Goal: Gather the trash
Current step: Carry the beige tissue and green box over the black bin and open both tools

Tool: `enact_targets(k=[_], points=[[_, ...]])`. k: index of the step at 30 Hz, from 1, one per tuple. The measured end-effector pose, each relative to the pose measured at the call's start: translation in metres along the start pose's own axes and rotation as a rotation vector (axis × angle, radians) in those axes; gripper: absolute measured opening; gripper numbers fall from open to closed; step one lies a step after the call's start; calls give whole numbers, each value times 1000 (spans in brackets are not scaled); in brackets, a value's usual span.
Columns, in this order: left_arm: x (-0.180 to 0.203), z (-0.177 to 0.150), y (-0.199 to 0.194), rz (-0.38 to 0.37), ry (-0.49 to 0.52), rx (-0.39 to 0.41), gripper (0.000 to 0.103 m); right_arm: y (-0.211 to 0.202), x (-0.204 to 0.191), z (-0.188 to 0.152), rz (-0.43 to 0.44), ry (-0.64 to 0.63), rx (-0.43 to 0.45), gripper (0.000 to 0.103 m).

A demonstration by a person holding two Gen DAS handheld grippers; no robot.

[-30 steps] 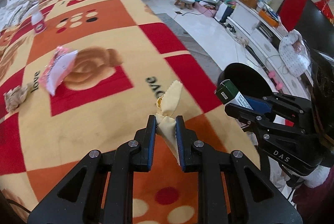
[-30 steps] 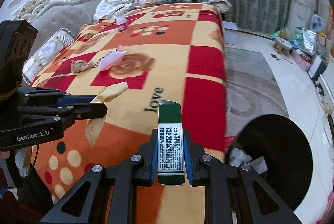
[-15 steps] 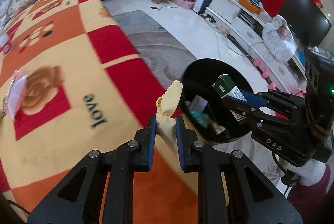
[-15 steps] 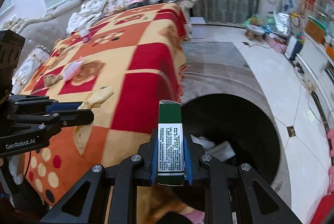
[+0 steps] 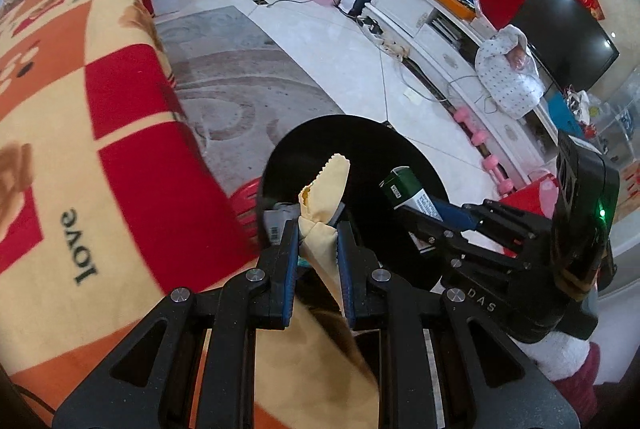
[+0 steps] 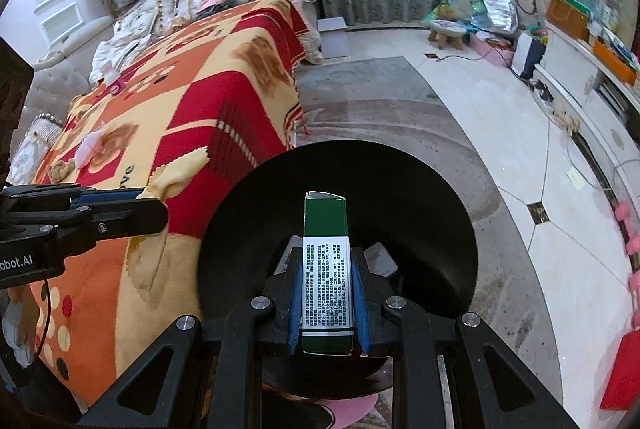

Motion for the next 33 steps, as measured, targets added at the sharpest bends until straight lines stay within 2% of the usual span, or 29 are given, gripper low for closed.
enact_targets(k=[13, 16, 17, 18, 21, 28, 33], points=[[3, 4, 11, 6, 14, 10, 18, 9, 9, -2, -7, 28, -17, 20], [3, 3, 11, -1, 7, 5, 22, 11, 10, -3, -11, 34, -25, 20], [3, 3, 11, -1, 4, 5, 27, 12, 10, -3, -14, 35, -26, 20], [3, 3, 10, -2, 1, 5, 34, 12, 11, -3, -19, 36, -28, 21], [0, 2, 9, -12, -14, 7, 39, 12, 12, -2, -32, 45, -30, 42], [-14, 1, -2, -13, -43, 17, 40, 10, 3, -1, -28, 33, -36, 43], [-34, -1, -19, 32, -51, 47, 40, 13, -14, 3, -8, 12, -44, 43]])
Point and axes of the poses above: each gripper's, at about its wrist camera, not at the fingertips, and y roughly the way its jaws point, x to its right, z to its top, the point moved 9 cm from there along y, roughly the way its jaws point, and after that the axes turned 3 degrees about x, right-handed, at the moved point
